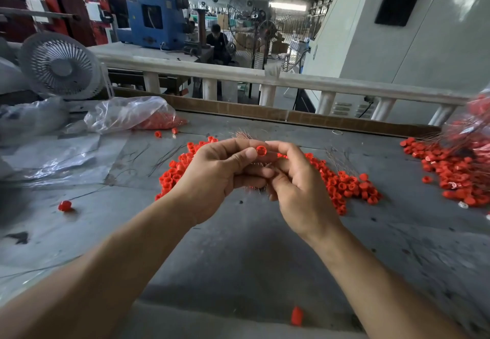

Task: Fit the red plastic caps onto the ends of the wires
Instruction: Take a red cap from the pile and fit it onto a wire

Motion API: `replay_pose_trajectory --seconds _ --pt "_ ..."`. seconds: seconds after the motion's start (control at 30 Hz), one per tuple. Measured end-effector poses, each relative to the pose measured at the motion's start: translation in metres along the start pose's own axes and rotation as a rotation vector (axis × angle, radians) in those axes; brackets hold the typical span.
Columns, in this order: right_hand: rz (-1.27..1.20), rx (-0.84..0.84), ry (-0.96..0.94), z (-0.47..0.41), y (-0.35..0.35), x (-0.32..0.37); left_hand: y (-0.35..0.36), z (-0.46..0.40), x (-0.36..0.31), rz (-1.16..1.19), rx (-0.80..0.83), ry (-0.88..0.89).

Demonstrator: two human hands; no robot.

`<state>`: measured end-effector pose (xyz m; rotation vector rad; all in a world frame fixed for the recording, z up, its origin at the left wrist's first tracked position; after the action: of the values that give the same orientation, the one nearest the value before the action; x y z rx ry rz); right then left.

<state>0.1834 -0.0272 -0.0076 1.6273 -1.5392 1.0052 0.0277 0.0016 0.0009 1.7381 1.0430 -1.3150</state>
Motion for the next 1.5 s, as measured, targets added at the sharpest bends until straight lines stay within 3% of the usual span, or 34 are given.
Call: replay_pose_trajectory --seconds 0.4,0.57,0.67,0.73,0.83,1.17,1.5 --pt "0.075 0.051 0.017 0.000 -0.007 0.001 0.002 0.000 0.000 0.132 -0.023 -0.030" --pt "0.588 -0.273 -0.079 -0.006 -0.035 0.013 -0.001 0.000 -0.001 0.134 -0.097 -0.024" --pt "0.948 -0.234 0.111 -0.009 -0.057 0.008 0.000 0.001 0.001 0.131 -0.108 -0.036" --pt "1.044 -0.175 0.237 -0.008 -0.065 0.001 0.001 0.001 0.002 0.132 -0.103 -0.046" --pt "1.084 -0.148 0.328 -0.008 -0.068 -0.007 0.001 0.002 0.002 0.137 -0.102 -0.056" --pt "1.120 -0.214 0.381 -0.009 -0.073 -0.011 0.006 0.003 0.000 0.114 -0.097 -0.090" --pt "1.117 -0.256 0.317 -0.008 -0.069 -0.012 0.007 0.006 0.003 0.083 -0.093 -0.116"
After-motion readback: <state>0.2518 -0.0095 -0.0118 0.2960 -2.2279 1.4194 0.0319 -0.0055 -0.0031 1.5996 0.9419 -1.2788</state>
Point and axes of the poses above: each hand's wrist, its own z-axis away from the middle knuckle, its own y-axis out of the palm, x = y × z, the point moved 3 cm from there along -z, towards the middle knuckle, and after that the axes turned 15 degrees about -z, right-handed, at the moved point
